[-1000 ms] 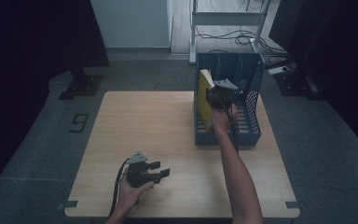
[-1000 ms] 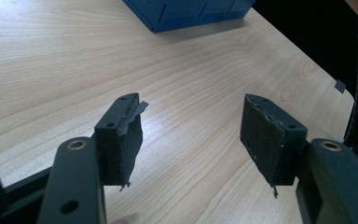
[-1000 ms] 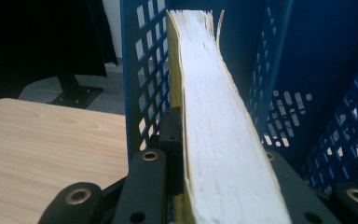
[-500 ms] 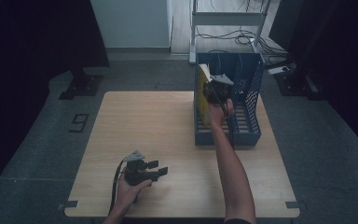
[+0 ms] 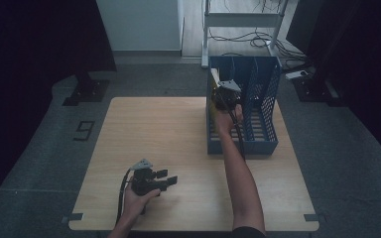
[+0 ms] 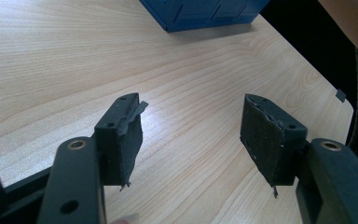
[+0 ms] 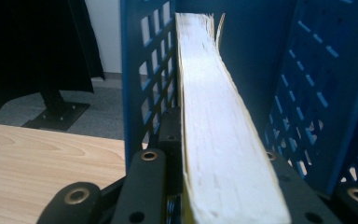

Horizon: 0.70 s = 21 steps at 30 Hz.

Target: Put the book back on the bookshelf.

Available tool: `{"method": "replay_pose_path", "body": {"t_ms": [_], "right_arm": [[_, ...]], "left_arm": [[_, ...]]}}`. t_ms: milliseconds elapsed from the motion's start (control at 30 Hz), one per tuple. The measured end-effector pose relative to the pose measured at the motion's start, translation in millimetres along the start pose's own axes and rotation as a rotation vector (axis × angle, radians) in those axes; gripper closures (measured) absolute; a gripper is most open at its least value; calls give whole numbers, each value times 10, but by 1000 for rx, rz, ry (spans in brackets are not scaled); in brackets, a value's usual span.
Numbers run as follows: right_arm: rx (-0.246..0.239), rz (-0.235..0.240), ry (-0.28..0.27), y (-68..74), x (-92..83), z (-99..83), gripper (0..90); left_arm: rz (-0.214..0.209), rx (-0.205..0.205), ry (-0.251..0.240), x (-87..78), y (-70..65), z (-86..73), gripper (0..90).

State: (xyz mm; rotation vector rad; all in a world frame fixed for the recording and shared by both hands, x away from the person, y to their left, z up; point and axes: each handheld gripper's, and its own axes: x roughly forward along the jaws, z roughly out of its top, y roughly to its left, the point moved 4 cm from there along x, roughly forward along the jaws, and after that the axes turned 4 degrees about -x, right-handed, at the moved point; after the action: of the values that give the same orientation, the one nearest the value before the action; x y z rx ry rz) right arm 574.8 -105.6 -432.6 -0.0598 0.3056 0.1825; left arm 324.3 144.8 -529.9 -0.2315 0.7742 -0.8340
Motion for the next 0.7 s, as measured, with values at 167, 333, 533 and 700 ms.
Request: {"method": "replay_pose_path", "body": {"t_ms": [167,333,533,700], "right_arm": [[-14,20,-26,4,-51,-25,690],[-33,48,-29,2,-101,-58,618],[-6,87,-36,-26,-174,-52,470],[-11,85,-31,-35,-253,-21,407]], "left_arm": [[-4,5,-2,-10,-27,1,386],[-2,9,3,0,-42,-4,386],[1,12,11,15,-36,-9,385],[7,10,11,13,-17,-7,383]]}}
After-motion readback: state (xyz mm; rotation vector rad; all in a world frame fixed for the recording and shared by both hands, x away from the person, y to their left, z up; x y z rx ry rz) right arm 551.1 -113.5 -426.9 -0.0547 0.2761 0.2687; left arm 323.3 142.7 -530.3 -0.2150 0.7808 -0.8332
